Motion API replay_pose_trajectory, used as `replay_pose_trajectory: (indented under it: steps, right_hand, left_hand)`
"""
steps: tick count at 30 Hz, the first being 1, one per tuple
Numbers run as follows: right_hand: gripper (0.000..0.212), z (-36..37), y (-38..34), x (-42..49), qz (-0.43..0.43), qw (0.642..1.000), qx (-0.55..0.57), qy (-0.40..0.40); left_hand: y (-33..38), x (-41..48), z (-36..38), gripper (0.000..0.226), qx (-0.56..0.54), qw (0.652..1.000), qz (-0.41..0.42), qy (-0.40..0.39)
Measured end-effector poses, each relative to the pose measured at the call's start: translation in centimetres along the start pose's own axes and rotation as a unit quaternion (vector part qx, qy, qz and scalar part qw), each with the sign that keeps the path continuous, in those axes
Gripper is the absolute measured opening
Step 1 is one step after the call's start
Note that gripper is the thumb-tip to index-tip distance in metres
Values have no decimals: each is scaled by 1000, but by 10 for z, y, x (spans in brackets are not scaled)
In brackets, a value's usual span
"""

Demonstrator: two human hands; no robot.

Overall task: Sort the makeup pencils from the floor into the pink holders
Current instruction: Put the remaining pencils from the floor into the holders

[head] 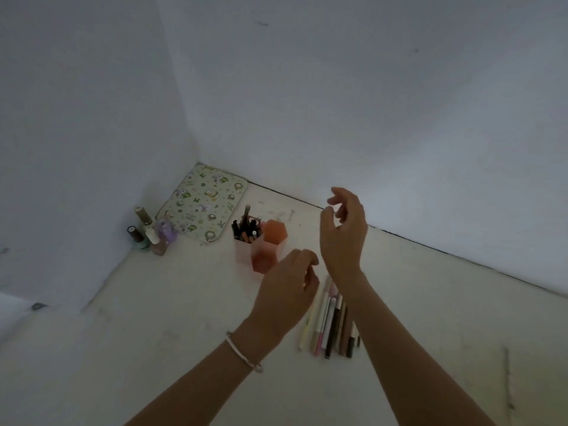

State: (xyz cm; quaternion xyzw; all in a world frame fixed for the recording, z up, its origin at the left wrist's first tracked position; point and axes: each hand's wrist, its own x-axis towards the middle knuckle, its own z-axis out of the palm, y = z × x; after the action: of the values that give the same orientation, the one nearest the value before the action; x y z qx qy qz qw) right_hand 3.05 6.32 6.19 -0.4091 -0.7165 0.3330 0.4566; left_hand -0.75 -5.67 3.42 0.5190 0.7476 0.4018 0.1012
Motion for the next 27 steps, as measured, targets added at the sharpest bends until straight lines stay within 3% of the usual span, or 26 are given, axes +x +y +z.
replay_pose_trajectory:
  steps: [5, 8, 10, 12, 15, 17, 19, 23, 27]
  right_hand:
    - [26, -58, 35, 11, 66, 997, -29, 38]
    - [23, -83, 57, 4, 95, 993, -38, 54]
    - [25, -92, 69, -2, 110, 991, -46, 52]
    - [25, -95, 78, -7, 118, 990, -54, 53]
    - [21, -89, 91, -10, 140, 986, -84, 11]
    - [20, -77, 100, -14, 162, 969, -160, -94]
    - [25, -58, 109, -23, 182, 930, -246, -203]
    - [25, -24, 120, -42, 114, 876, -369, -288]
    - [17, -9, 121, -44, 69, 869, -385, -302]
  left_hand:
    - [3, 1, 69, 35, 151, 956, -161, -194]
    - [-3, -3, 88, 46, 207, 928, -187, -247]
    - [-5, -5, 93, 47, 206, 927, -195, -246]
    - [-7, -1, 91, 41, 170, 940, -194, -222]
    - [-6, 15, 77, 38, 27, 973, -210, -92]
    - [0, 29, 62, 48, -49, 979, -198, -2]
    - [6, 40, 48, 57, -86, 982, -157, 61]
    - [12, 46, 27, 58, -85, 987, -83, 109]
    - [12, 43, 11, 53, -88, 986, -44, 133]
